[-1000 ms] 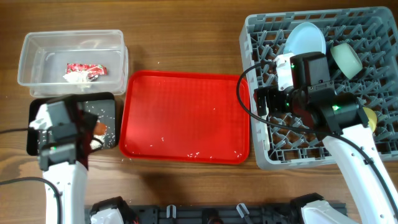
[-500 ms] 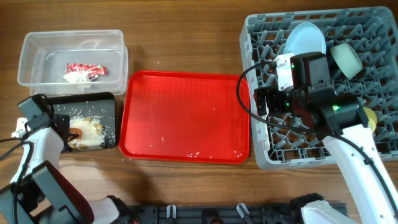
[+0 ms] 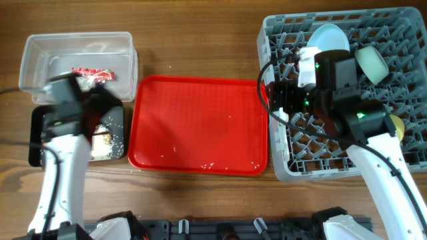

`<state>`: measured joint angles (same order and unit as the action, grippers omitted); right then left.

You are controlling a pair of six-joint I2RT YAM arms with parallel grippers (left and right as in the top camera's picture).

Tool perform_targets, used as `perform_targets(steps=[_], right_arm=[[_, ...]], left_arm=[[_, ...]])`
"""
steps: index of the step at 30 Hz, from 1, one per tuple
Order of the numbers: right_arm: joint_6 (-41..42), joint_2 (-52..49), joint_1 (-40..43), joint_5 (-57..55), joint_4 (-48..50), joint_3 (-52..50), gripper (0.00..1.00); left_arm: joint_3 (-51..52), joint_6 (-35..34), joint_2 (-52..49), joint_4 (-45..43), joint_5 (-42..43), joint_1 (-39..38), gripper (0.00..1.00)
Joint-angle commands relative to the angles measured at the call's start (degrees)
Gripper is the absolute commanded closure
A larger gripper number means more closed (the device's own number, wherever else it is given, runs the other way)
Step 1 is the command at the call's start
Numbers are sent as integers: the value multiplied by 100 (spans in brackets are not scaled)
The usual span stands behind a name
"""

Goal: Sort waste into correct bins and load items into the dishwasher rack

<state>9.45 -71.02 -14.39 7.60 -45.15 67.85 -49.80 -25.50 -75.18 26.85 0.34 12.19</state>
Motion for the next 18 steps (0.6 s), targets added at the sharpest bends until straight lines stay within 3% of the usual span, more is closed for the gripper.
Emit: perform_targets(steps=[1, 4, 6, 8, 13, 18], right_arm=[[686, -28, 306, 367, 114, 7, 0], [337, -223, 507, 428, -507, 7, 0], [203, -341, 566, 431, -979, 7, 0], [212, -332, 566, 391, -1355, 7, 0], [278, 232, 564, -225, -1598, -101, 0], [249, 2734, 564, -632, -280, -1403, 0]], left_arm=[[-85, 1182, 52, 901, 435, -1561, 7], [-520, 1134, 44, 2645, 503, -2199, 2], [-975, 1139, 46, 3862, 562, -2177, 0], [-1178, 1137, 114, 4470, 568, -2068, 0], [-1062, 1139, 1556, 4404, 509, -1893, 0], [-481, 1069, 4660, 3506, -46, -1893, 0]])
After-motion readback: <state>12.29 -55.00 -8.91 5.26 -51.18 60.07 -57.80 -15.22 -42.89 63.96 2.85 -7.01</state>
